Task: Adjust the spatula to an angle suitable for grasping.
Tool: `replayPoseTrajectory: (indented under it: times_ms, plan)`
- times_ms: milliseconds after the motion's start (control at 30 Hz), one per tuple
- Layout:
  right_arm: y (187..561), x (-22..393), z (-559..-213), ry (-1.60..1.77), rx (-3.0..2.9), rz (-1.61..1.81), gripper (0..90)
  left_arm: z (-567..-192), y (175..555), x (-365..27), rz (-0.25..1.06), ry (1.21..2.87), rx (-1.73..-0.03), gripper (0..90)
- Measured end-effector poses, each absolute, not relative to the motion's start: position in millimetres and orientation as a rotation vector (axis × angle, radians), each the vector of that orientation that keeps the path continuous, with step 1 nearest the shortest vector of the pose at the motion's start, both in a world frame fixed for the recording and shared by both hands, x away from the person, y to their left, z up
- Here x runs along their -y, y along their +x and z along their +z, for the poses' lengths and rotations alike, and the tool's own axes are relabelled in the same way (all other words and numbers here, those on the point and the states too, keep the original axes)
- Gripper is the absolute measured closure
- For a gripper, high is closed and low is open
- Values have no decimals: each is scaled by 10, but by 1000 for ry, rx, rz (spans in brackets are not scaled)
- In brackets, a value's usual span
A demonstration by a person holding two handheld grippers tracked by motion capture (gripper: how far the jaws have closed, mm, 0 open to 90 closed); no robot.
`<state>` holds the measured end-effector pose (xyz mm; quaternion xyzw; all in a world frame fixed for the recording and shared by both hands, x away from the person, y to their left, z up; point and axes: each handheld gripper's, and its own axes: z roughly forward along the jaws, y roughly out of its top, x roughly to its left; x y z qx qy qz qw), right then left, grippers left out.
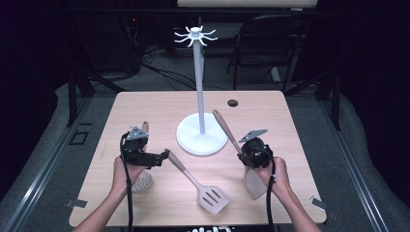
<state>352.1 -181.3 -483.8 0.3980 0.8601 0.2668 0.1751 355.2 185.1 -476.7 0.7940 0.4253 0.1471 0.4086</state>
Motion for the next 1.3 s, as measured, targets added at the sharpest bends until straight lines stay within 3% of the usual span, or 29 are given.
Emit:
replayPoseTrajectory:
  times_ms: [967,1200,1300]
  plan:
    - [3603,1485,-4683,1038,-2399,859,785,-4612,3722,-815,252,1959,-890,98]
    - [3626,1345,-4650,1013,-2394,880,784,-4572,3783,-666,229,1923,-877,159]
    - [3633,1305,-4627,1008,-2388,896,784,-4565,3811,-630,202,1897,-872,246]
